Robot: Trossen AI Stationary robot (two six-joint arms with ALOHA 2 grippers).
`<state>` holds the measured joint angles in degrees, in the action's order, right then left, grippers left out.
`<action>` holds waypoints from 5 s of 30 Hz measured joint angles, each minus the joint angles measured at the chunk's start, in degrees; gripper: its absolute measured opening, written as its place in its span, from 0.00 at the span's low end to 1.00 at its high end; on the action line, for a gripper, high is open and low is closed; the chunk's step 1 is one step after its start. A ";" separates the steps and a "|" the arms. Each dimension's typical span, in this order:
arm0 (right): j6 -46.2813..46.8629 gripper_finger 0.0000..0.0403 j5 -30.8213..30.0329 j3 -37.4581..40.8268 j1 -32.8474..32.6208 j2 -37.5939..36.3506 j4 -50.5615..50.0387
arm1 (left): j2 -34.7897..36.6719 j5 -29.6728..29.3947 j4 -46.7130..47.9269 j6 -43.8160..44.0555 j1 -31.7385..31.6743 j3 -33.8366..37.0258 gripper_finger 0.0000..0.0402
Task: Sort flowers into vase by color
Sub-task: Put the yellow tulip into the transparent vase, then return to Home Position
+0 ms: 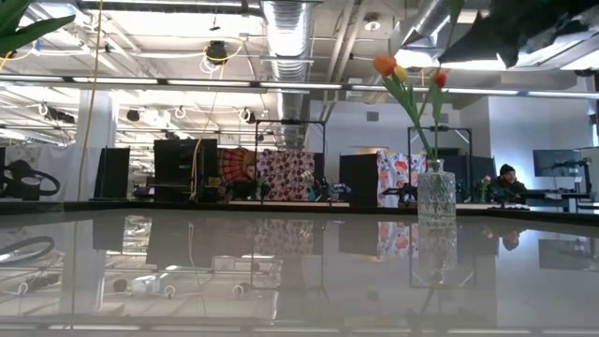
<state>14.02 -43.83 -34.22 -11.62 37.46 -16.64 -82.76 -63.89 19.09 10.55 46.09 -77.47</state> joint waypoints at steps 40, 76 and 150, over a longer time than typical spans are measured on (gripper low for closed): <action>-9.50 0.05 32.03 -6.82 43.41 6.18 -13.06 | 10.10 7.33 4.57 -9.19 -1.67 -0.02 0.37; -9.54 0.50 39.03 -18.86 40.40 16.27 -35.10 | 17.82 11.15 10.13 -11.63 -3.38 0.00 0.37; -0.36 0.06 40.87 14.80 16.69 -21.32 3.87 | 82.42 -2.93 5.82 -5.20 -32.44 52.84 0.37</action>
<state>13.66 -2.96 -19.42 5.08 16.14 -12.77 -0.34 -66.82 24.91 5.36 13.66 -24.63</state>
